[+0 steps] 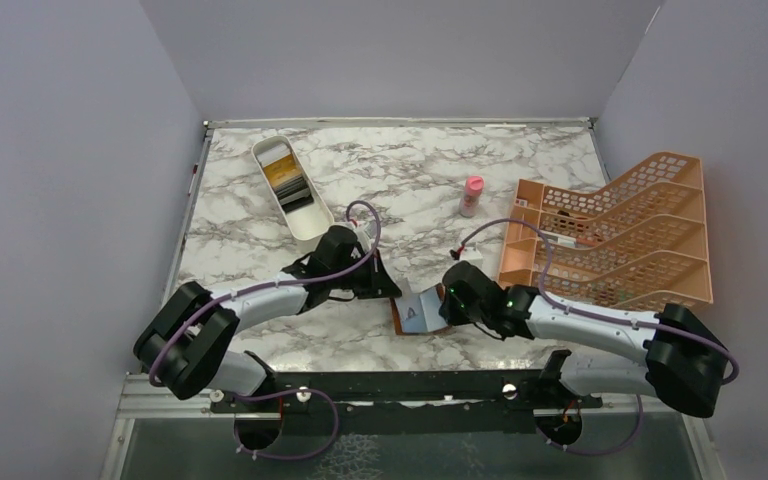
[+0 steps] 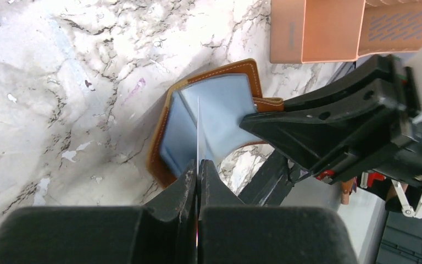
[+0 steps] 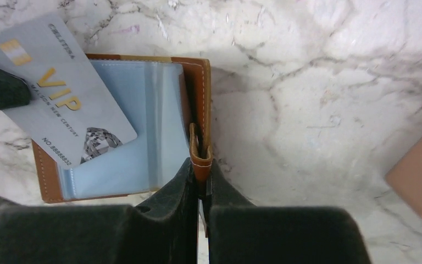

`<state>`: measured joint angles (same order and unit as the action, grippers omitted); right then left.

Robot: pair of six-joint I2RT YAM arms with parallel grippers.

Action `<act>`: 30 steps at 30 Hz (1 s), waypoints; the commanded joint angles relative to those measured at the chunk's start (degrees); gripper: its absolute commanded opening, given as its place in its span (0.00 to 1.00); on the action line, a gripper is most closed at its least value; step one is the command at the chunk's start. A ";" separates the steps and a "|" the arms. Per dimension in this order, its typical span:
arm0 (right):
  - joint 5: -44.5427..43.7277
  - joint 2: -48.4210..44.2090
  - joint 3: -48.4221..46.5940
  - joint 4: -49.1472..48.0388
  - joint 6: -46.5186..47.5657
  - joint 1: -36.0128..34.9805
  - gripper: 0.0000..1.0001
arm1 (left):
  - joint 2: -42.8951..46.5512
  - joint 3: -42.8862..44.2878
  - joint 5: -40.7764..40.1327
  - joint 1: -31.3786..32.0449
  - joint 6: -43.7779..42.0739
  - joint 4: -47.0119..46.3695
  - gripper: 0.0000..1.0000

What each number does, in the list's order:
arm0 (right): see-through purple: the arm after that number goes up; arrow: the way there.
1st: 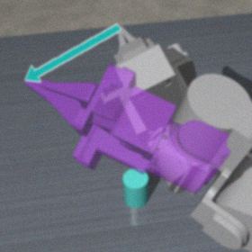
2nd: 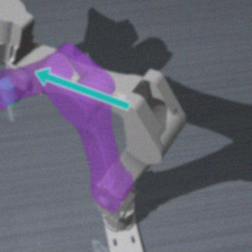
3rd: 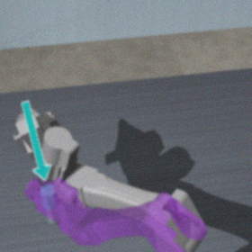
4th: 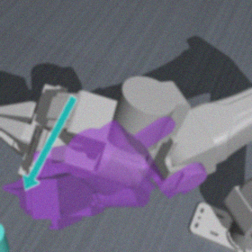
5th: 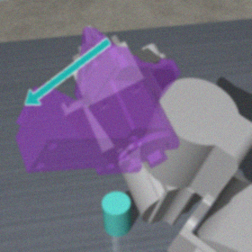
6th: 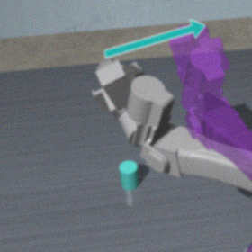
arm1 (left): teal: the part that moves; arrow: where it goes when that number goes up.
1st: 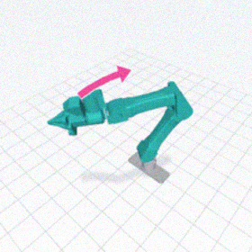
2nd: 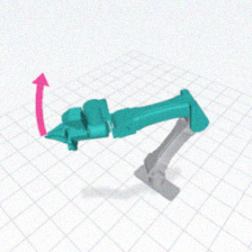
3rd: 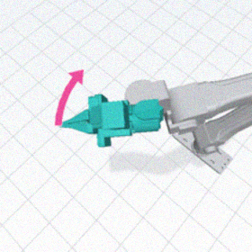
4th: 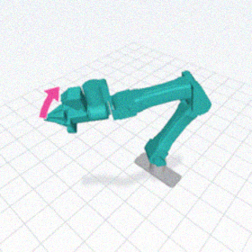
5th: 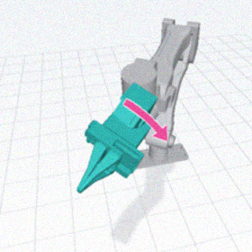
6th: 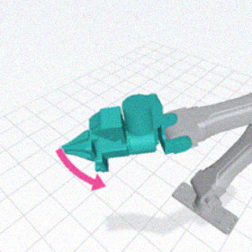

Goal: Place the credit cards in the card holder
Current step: Open the card holder at the center of the board.

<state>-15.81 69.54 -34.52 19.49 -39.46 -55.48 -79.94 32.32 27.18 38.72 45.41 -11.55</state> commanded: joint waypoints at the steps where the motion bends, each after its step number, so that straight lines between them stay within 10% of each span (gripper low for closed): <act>1: 10.07 -3.45 8.27 -13.33 -11.88 0.13 0.04 | 3.63 -0.39 3.19 -1.93 -1.25 0.14 0.00; 24: 7.78 -4.25 13.86 -19.82 -19.93 0.20 0.02 | -4.99 0.05 7.86 -4.56 -10.71 9.06 0.00; 30: 7.05 -2.93 13.08 -18.40 -18.82 0.20 0.18 | -8.31 0.43 9.27 -4.62 -12.66 8.50 0.00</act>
<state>-6.11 65.56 -21.23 0.47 -58.74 -55.16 -86.21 31.92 35.83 34.13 36.93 -5.41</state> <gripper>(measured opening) 0.128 0.011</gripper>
